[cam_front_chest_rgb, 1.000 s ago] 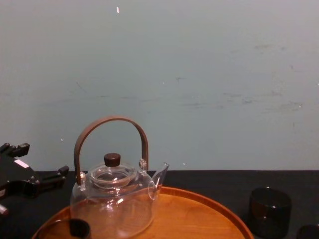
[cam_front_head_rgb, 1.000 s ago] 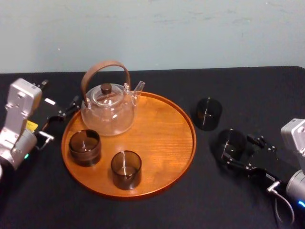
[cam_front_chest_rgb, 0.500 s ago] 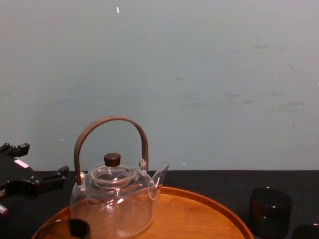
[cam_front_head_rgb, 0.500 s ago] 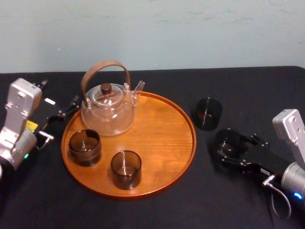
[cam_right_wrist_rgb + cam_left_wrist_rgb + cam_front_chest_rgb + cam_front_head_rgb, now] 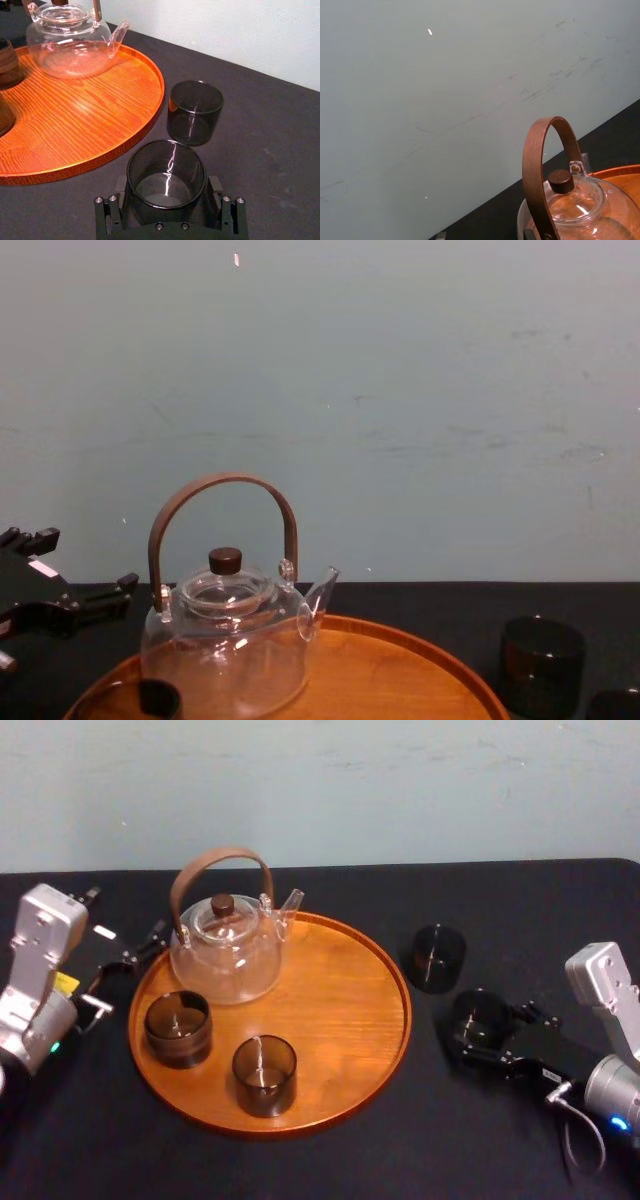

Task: Pick up the glass from the table and place it on the tray.

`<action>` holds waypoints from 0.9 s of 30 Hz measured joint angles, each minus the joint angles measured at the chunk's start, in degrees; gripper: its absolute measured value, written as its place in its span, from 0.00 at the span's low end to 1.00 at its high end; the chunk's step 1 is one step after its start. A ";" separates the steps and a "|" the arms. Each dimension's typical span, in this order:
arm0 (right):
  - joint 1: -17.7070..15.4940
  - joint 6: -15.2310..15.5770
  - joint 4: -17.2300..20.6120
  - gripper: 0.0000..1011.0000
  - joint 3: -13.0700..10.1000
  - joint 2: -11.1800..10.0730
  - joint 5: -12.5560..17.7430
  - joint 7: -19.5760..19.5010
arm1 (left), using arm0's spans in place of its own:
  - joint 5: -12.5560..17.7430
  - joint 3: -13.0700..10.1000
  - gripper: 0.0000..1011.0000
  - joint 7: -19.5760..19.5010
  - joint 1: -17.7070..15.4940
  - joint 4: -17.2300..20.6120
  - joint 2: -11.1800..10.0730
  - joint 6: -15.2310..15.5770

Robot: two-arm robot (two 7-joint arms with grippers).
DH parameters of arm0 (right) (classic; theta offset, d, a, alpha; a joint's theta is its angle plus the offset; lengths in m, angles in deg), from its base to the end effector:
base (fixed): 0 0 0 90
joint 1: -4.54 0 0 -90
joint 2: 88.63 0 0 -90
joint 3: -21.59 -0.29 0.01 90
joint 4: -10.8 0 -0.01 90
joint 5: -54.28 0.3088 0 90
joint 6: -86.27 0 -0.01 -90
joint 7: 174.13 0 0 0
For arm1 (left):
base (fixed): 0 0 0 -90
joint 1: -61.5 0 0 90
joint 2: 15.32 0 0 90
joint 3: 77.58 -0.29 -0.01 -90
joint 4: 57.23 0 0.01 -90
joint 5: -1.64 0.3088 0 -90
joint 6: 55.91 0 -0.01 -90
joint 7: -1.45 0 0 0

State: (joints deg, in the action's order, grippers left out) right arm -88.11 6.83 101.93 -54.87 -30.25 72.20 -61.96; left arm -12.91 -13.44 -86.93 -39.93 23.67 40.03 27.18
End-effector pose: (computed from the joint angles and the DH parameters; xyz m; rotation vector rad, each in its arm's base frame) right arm 0.3057 -0.0889 -0.3067 -0.3962 0.1213 -0.9604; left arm 0.3581 0.0827 -0.3023 0.3045 -0.2851 1.2480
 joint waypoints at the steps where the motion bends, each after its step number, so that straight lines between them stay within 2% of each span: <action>1: 0.05 0.03 -0.10 0.99 0.05 0.03 0.00 0.02 | 0.00 0.00 0.99 0.00 0.00 0.00 0.00 0.00; 27: 2.65 0.95 -1.66 0.99 2.18 1.11 -0.82 0.36 | 0.00 0.00 0.99 0.00 0.00 0.00 0.00 0.00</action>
State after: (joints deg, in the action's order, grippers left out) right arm -85.46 7.78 100.27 -52.69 -29.13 71.38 -61.60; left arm -12.91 -13.44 -86.93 -39.93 23.67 40.03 27.18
